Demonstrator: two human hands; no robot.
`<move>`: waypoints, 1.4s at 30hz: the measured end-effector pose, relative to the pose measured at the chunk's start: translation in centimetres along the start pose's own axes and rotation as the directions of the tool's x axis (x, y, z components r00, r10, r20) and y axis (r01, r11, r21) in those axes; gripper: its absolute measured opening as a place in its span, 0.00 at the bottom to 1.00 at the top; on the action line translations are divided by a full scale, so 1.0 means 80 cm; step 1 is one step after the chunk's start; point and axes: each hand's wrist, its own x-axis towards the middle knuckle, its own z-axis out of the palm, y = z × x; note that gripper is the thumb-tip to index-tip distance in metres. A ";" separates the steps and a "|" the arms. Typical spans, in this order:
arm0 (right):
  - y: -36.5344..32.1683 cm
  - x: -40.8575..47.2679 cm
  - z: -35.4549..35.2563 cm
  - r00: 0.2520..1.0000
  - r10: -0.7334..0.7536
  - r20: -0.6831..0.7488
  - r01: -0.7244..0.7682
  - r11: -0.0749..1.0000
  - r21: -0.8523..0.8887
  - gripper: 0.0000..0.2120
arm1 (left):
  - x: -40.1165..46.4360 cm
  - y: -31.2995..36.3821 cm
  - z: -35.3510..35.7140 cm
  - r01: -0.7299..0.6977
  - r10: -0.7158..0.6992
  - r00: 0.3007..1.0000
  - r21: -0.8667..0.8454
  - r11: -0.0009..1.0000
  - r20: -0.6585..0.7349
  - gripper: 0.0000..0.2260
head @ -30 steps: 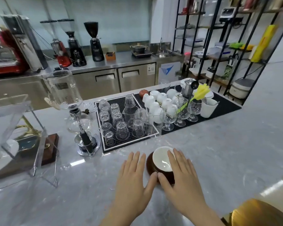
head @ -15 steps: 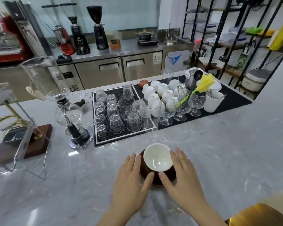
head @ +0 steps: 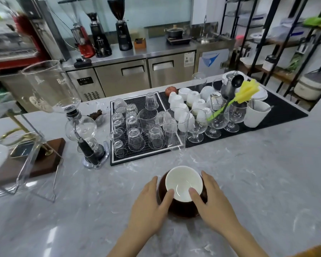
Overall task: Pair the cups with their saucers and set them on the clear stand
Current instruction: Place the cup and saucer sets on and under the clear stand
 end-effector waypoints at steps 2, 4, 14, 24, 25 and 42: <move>0.000 0.000 -0.001 1.000 0.000 0.000 0.000 1.000 0.019 0.35 | 0.003 0.001 0.001 0.023 -0.023 1.000 -0.014 1.000 0.004 0.35; 0.001 0.001 -0.002 1.000 -0.001 -0.009 0.002 0.999 0.038 0.34 | 0.007 0.001 0.002 0.057 -0.057 0.998 -0.030 0.998 0.012 0.34; 0.002 0.009 0.004 0.995 0.094 -0.033 -0.078 0.943 0.323 0.24 | 0.012 0.010 0.001 0.235 -0.226 0.972 -0.252 0.939 0.064 0.28; 0.007 0.009 0.012 0.994 0.090 -0.065 -0.060 0.928 0.367 0.13 | 0.015 0.007 0.010 0.321 -0.288 0.947 -0.398 0.859 0.143 0.17; 0.007 0.009 0.012 0.993 0.094 -0.070 -0.060 0.922 0.382 0.13 | 0.015 0.007 0.011 0.316 -0.284 0.949 -0.409 0.856 0.137 0.16; -0.016 -0.004 0.023 0.989 0.064 -0.130 0.021 0.825 0.565 0.17 | -0.014 0.000 0.001 0.232 -0.292 0.956 -0.641 0.731 0.013 0.02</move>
